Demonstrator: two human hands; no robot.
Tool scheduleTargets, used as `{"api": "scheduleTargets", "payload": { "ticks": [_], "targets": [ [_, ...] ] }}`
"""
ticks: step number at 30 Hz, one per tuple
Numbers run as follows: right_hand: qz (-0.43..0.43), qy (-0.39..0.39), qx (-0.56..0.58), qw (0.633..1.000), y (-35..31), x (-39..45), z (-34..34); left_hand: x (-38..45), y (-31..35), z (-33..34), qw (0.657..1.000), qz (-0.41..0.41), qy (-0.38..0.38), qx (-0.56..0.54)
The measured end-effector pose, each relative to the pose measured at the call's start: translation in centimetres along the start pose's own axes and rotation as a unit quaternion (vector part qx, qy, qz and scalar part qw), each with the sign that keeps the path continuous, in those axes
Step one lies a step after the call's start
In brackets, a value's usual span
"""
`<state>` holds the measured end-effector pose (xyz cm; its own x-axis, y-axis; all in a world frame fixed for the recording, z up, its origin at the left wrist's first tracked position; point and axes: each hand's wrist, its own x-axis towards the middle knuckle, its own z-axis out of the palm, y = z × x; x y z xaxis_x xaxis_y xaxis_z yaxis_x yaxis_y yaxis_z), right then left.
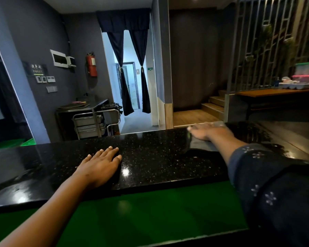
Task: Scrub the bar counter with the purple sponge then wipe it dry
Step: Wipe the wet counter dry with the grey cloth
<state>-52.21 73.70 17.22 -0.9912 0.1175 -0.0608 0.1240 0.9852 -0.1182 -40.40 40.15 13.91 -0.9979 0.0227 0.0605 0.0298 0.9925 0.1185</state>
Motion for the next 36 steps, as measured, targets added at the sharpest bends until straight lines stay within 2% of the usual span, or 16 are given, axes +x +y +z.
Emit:
{"api": "scheduleTargets", "payload": {
  "ticks": [3,6,9,12,14,16,20,22,25,27,29,32,36],
  "targets": [
    [-0.083,0.016,0.012,0.996,-5.8,-3.9,1.2,-0.2,0.2,-0.3,1.0,-0.004,-0.007,-0.004],
    [-0.159,-0.004,0.011,0.987,-9.6,-7.4,2.2,-0.4,0.3,-0.6,1.0,-0.005,-0.01,-0.013],
    [-0.212,-0.012,0.01,0.977,-9.7,-10.5,3.3,-0.7,0.3,-0.6,1.0,-0.001,-0.01,-0.023],
    [-0.253,-0.006,0.011,0.967,-6.3,-13.0,4.0,-0.7,0.2,-0.5,1.0,0.009,-0.008,-0.015],
    [-0.226,-0.003,0.01,0.974,-3.7,-13.1,3.4,-0.6,0.1,-0.4,1.0,0.013,-0.008,-0.022],
    [-0.162,-0.005,0.007,0.987,-2.3,-12.3,2.6,-0.3,0.1,-0.2,0.999,0.016,-0.007,-0.027],
    [-0.072,0.004,-0.005,0.997,-6.2,-11.3,2.1,-0.2,0.3,-0.1,0.999,0.014,-0.006,-0.042],
    [-0.09,0.004,0.007,0.996,-10.2,-12.0,2.6,-0.3,0.3,-0.2,0.999,0.018,-0.007,-0.05],
    [-0.171,-0.004,0.011,0.985,-16.4,-14.2,3.9,-0.5,0.2,-0.5,0.998,0.027,-0.015,-0.05],
    [-0.197,-0.017,0.01,0.98,-18.0,-15.2,4.4,-0.5,-0.1,-0.5,0.998,0.038,-0.02,-0.039],
    [-0.209,-0.027,0.032,0.977,-16.7,-15.7,4.9,-0.4,-0.3,-0.6,0.997,0.049,-0.024,-0.055],
    [-0.214,0.0,0.042,0.976,-11.4,-15.7,4.8,-0.6,-0.3,-0.6,0.996,0.049,-0.012,-0.079],
    [-0.106,0.002,0.033,0.994,-3.0,-13.0,3.3,-0.7,0.0,-0.3,0.998,0.047,-0.004,-0.051]
  ]
}}
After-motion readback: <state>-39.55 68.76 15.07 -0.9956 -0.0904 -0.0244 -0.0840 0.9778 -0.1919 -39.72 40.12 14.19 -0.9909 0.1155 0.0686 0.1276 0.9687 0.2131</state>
